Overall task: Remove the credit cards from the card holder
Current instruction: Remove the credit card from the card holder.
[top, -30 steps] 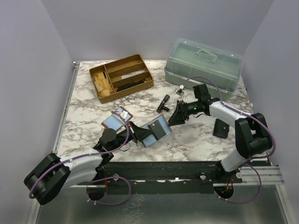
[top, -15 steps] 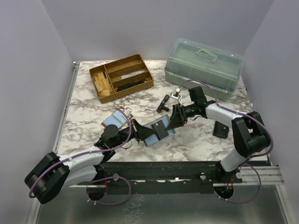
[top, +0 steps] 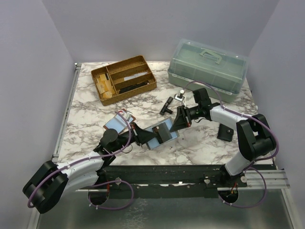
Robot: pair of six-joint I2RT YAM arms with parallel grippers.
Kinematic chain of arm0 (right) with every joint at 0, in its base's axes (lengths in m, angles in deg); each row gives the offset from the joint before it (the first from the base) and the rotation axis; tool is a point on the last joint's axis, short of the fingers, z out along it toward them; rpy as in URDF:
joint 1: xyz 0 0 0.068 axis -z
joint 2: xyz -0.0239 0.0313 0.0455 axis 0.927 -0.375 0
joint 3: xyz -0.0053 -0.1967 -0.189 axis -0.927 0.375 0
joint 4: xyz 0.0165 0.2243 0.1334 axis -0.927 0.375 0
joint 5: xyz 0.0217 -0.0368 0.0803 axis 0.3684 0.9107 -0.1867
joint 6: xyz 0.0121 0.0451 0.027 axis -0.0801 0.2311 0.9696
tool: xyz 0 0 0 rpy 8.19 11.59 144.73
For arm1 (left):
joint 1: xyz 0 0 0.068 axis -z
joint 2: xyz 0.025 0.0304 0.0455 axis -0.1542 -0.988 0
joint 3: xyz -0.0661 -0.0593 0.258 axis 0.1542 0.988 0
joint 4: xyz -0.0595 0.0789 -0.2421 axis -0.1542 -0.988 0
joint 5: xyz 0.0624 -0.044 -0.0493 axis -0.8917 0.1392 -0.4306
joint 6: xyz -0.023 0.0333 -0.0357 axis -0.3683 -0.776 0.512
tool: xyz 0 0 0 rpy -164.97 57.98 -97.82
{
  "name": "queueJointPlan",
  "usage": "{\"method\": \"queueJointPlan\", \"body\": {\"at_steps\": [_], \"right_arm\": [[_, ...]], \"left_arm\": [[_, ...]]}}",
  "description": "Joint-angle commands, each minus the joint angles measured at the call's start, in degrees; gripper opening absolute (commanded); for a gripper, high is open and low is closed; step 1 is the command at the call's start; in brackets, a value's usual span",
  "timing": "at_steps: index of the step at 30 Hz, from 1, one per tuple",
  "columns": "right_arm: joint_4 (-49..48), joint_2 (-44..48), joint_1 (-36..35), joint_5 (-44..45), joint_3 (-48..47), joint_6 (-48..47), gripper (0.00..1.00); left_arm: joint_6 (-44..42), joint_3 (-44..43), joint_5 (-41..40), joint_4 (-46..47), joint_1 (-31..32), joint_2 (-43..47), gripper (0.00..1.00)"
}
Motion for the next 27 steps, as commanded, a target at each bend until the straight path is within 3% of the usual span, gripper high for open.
{"method": "queueJointPlan", "body": {"at_steps": [1, 15, 27], "right_arm": [[-0.74, 0.61, 0.71, -1.66, 0.05, -0.06, 0.0], [0.85, 1.38, 3.24, -1.65, -0.13, -2.37, 0.0], [3.87, 1.2, 4.99, 3.5, -0.46, -6.94, 0.0]], "left_arm": [[-0.81, 1.24, 1.7, -0.78, -0.93, 2.78, 0.0], [-1.09, 2.6, 2.67, -4.2, -2.1, 7.05, 0.0], [-2.84, 2.92, 1.27, -17.47, -3.61, 17.94, 0.0]]}}
